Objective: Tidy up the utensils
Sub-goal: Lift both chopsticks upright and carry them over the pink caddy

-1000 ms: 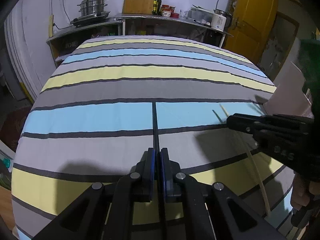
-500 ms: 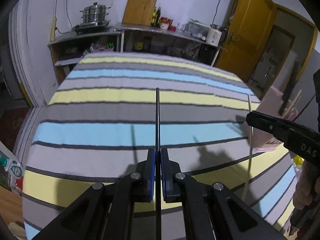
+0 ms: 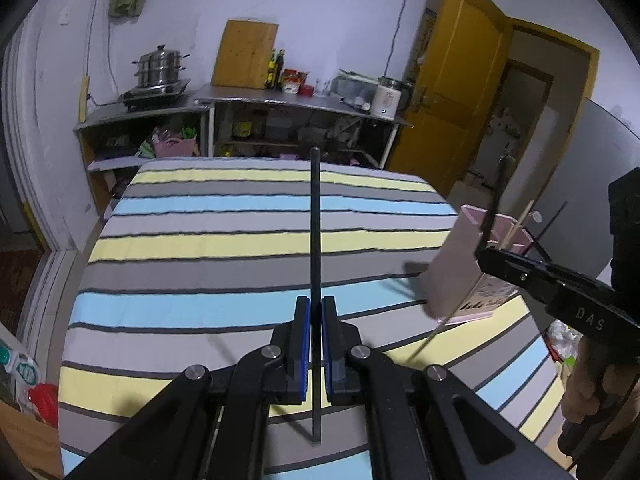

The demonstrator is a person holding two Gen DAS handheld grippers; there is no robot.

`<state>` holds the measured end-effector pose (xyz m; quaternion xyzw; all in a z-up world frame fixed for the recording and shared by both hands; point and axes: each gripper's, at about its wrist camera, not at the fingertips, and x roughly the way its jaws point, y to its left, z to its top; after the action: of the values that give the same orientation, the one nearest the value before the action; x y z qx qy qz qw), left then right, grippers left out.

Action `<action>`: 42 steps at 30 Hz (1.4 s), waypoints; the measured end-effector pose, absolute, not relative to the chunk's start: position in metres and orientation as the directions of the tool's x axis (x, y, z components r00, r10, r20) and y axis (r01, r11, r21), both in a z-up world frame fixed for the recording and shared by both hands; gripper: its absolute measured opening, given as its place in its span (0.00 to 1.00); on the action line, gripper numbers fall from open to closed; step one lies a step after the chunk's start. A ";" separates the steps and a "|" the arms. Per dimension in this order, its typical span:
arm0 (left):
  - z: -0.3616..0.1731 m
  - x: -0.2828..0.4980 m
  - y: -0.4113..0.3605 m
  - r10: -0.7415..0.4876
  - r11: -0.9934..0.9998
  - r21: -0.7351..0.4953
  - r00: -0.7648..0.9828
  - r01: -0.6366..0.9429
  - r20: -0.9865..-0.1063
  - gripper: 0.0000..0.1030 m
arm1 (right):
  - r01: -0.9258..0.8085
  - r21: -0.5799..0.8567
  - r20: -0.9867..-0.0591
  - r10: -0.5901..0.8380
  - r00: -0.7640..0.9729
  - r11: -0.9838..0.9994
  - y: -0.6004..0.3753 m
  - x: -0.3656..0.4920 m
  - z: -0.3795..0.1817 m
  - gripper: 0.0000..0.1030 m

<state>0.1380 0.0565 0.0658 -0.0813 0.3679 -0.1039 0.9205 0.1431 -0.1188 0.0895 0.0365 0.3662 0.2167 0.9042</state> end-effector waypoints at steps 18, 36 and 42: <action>0.107 0.133 -0.004 -0.366 0.931 -0.251 0.692 0.267 -0.622 0.05 | -0.276 0.242 -0.591 0.367 0.718 0.930 -0.186 0.117 0.122 0.06; 0.170 0.179 -0.108 -0.502 0.863 -0.247 0.686 0.441 -0.527 0.05 | -0.122 0.280 -0.475 0.248 0.844 0.952 -0.277 0.118 0.177 0.06; 0.176 0.197 -0.128 -0.508 0.859 -0.244 0.694 0.450 -0.510 0.05 | -0.093 0.299 -0.449 0.226 0.865 0.950 -0.289 0.133 0.183 0.06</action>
<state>0.1967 -0.1278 0.1755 -0.0500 0.2917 -0.2606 0.9190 0.1326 -0.2888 0.1831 0.1350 0.2464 0.0836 0.9561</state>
